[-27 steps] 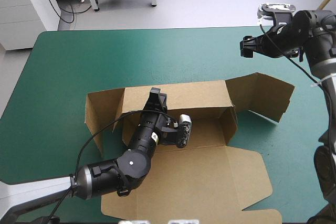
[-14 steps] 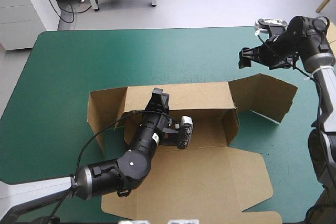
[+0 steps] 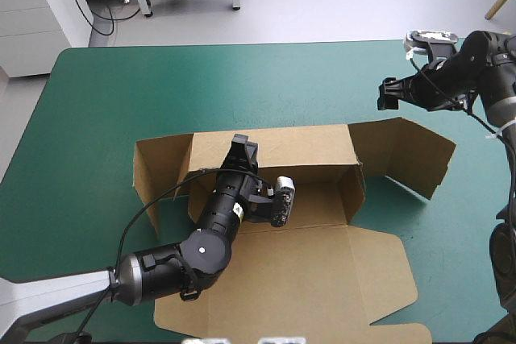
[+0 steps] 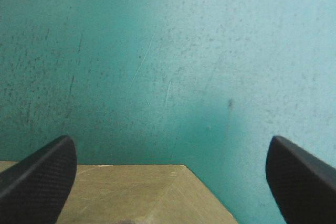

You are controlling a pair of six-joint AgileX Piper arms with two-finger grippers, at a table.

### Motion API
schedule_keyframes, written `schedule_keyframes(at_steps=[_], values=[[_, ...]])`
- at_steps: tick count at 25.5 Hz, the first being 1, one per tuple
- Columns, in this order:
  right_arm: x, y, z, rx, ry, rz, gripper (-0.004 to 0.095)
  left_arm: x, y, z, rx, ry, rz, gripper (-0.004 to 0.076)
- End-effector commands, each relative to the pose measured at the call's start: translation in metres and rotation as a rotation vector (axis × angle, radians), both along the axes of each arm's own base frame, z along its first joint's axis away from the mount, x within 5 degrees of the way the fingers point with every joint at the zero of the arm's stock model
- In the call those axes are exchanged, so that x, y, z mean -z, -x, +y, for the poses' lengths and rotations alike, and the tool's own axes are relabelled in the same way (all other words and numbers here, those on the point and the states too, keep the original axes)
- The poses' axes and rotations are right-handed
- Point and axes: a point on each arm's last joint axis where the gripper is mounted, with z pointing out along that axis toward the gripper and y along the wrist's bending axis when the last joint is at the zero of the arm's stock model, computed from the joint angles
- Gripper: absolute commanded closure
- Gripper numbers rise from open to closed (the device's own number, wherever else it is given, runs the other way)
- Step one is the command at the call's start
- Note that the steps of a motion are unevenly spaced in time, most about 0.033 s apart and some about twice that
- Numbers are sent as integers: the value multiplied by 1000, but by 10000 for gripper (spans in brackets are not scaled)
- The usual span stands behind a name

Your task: Fold the box

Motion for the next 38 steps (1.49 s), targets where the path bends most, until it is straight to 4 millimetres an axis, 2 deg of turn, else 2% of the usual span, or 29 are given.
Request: schedule_keyframes(at_steps=[1, 5, 13, 21, 28, 33, 38], values=[[-14, 12, 0, 9, -22, -57, 9, -20, -5, 8, -46, 26, -87, 731], [-4, 16, 1, -3, -30, -23, 9, -20, -6, 9, -52, 24, -90, 731], [-1, 28, 3, -5, -51, -5, 9, -20, -6, 8, -45, 24, -91, 731], [24, 66, 4, -31, -35, 44, 9, -20, -6, 8, -45, 25, -90, 731], [14, 107, 13, -76, -94, -126, 9, -20, -6, 8, -45, 25, -90, 731], [39, 129, 26, -204, -186, -200, 9, -20, -6, 8, -45, 25, -90, 731], [50, 143, 37, -334, -170, -217, 9, -20, -6, 8, -45, 25, -90, 731]])
